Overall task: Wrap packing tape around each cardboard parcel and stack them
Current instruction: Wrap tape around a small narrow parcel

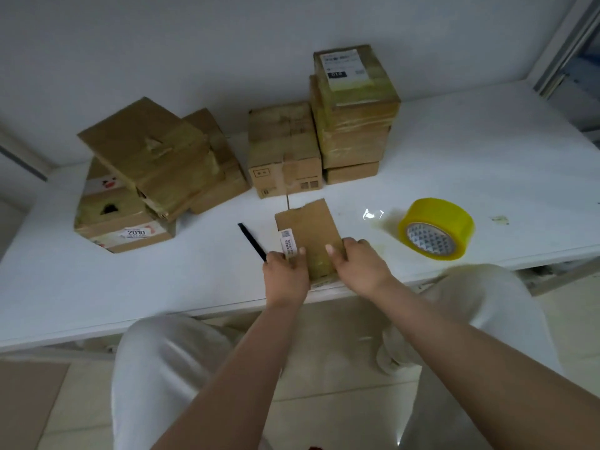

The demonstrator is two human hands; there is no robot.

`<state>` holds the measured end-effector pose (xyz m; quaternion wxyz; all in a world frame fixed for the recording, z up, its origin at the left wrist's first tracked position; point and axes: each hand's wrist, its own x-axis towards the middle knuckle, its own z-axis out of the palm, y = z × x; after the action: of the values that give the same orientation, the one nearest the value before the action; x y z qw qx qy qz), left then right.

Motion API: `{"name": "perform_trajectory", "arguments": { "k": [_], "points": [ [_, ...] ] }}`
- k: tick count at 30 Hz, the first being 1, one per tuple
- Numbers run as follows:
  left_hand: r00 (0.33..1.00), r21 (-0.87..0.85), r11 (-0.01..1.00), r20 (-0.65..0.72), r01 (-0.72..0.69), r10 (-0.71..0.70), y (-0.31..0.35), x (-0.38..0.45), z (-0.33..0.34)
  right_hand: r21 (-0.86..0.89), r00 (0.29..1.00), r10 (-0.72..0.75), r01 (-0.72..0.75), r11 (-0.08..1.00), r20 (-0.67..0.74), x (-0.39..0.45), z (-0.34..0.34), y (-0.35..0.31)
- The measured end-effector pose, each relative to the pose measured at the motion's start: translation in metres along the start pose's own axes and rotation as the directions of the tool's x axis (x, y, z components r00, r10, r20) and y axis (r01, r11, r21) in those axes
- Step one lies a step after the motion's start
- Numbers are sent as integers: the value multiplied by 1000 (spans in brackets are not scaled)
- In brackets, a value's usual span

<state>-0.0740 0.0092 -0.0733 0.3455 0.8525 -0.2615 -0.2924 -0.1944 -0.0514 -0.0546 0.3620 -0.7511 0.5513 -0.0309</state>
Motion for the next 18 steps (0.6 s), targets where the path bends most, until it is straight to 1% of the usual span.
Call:
{"name": "perform_trajectory", "arguments": {
  "k": [2,3,4,5,7,9,11,13,15,18],
  "points": [
    [999,-223,974,13,35,-33,15,-1,-8,185,997,-37,49,982,-67,2,-7,-16],
    [998,-322,945,21,58,-54,24,-2,-12,257,993,-50,75,964,-102,3,-10,-25],
    [998,-386,920,22,70,-66,32,-2,-15,298,987,-64,106,949,-149,4,-11,-34],
    [998,-413,909,8,57,-59,39,-2,-19,313,977,-79,139,939,-199,6,-12,-41],
    [999,-381,924,-34,-30,18,49,1,-24,302,954,-104,190,934,-280,9,-14,-51],
    [995,-330,939,-38,-96,89,56,5,-29,306,940,-109,213,928,-323,14,-14,-53],
    [992,-318,940,-23,-125,125,61,10,-31,326,935,-101,218,920,-339,18,-15,-52],
    [988,-286,946,-22,-150,150,65,15,-35,380,941,-91,218,899,-325,24,-18,-54],
    [985,-244,955,-32,-170,168,72,23,-42,492,963,-46,176,852,-264,31,-22,-59],
    [990,-227,963,-32,-144,140,88,42,-50,703,993,81,1,711,-82,42,-30,-70]
  ]
}}
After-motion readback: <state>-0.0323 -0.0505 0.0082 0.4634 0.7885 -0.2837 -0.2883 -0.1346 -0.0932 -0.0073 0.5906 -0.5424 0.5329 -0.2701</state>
